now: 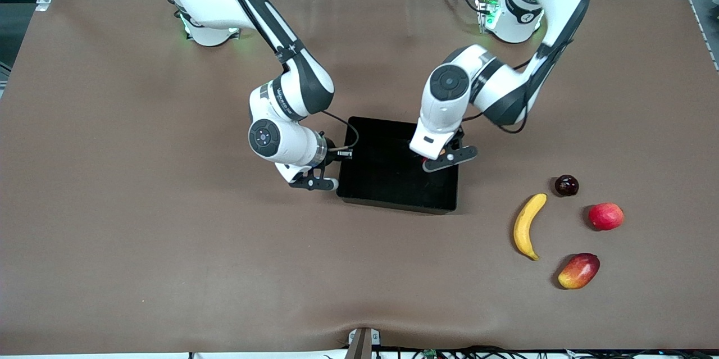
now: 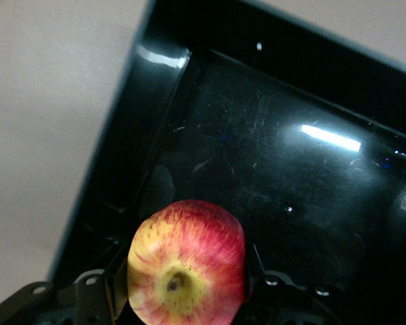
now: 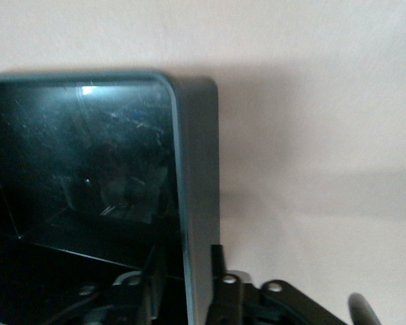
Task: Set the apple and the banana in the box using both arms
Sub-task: 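Carry the apple over the black box with the left gripper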
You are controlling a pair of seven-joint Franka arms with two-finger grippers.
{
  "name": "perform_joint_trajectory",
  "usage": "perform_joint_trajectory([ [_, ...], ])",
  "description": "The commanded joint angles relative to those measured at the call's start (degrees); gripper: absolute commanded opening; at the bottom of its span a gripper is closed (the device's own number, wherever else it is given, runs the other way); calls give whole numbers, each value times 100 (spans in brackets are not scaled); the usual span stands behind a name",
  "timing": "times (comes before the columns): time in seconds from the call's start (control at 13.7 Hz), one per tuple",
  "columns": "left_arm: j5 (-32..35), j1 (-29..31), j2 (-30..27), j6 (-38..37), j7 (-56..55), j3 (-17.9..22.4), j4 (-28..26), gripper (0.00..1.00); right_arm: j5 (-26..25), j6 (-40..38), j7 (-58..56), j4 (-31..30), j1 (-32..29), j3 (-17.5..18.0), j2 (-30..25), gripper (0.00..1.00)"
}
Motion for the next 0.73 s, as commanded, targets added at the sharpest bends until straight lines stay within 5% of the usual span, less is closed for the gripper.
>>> perform_joint_trajectory([
  [0.0,354,-63,262,243,-419,-2,87,0,-555,-1085,72,845,-192,-72,19,100],
  [0.15,381,-71,456,402,-481,-2,96,0,-653,-2211,80,1619,-333,-344,28,100],
  [0.51,644,-124,878,411,-455,-2,148,0,-864,-3469,1,2525,-465,-1213,10,100],
  [0.58,654,-124,939,411,-455,-2,148,19,-882,-3821,10,2675,-466,-1442,-85,100],
  [0.66,654,-124,966,411,-463,-2,175,61,-882,-4024,2,2703,-474,-1670,-243,100],
])
